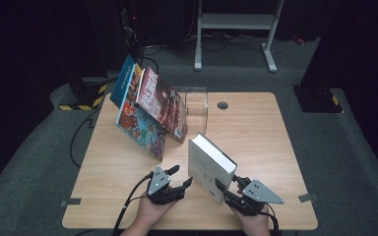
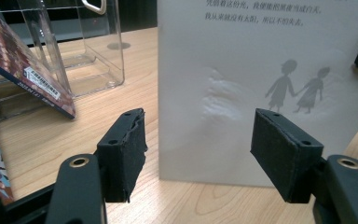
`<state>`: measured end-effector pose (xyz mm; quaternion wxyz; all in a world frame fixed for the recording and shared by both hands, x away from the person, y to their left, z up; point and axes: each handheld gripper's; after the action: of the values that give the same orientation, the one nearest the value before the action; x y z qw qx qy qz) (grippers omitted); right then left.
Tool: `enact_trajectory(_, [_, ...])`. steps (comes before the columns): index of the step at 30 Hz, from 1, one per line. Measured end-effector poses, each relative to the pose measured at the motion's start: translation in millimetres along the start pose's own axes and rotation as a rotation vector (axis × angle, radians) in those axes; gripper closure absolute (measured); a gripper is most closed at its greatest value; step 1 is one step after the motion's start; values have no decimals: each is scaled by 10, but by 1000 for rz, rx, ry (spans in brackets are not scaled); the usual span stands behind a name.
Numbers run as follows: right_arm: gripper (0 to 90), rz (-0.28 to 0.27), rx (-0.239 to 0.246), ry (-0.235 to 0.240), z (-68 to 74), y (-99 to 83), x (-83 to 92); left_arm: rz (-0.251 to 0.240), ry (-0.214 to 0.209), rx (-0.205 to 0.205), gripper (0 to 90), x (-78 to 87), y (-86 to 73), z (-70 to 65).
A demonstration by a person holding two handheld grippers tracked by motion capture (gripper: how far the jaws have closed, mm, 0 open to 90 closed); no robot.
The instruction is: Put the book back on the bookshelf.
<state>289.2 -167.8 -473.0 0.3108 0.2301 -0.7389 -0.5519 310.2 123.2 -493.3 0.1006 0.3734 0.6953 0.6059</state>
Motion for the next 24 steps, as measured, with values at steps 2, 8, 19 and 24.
enact_trajectory(2, [535,-1,-2,-13,-13,-7,6,6,4,0,351,-6,-4,5])
enact_trajectory(8, [533,2,-14,-47,-54,-25,25,33,18,6,345,-36,-21,46])
enact_trajectory(19, [531,-1,-21,-100,-96,-52,42,84,43,17,337,-98,-72,132])
enact_trajectory(24, [528,-2,-36,-113,-110,-61,46,121,49,39,320,-125,-102,200])
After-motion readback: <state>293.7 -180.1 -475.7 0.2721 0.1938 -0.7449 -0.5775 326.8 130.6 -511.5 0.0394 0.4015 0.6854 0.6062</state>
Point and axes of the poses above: each handheld gripper's, and its own axes: x roughly backward along the jaws, y roughly out of its top, z roughly to its left, and after that the axes turned 12 degrees about x, right-handed
